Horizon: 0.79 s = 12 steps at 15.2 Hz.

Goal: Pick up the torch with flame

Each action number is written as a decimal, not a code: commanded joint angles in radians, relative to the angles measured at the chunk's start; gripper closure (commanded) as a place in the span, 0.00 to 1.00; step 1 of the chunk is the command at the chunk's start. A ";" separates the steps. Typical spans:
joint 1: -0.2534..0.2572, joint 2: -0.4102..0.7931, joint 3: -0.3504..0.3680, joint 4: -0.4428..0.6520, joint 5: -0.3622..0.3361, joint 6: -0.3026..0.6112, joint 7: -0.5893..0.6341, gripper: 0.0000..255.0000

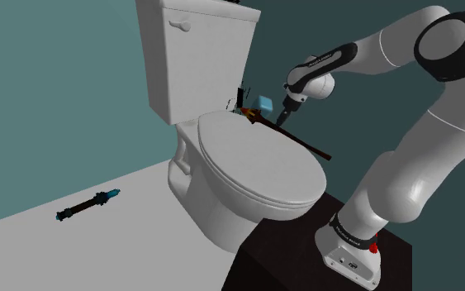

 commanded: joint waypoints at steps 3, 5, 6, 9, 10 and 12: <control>0.004 0.044 -0.001 -0.011 0.051 0.044 -0.040 0.00; 0.003 0.043 -0.001 -0.012 0.050 0.044 -0.041 1.00; 0.003 0.043 -0.002 -0.012 0.049 0.043 -0.041 1.00; 0.003 0.042 -0.002 -0.013 0.049 0.043 -0.041 1.00; 0.003 0.042 -0.002 -0.012 0.049 0.043 -0.041 1.00; 0.003 0.042 -0.002 -0.012 0.049 0.043 -0.041 1.00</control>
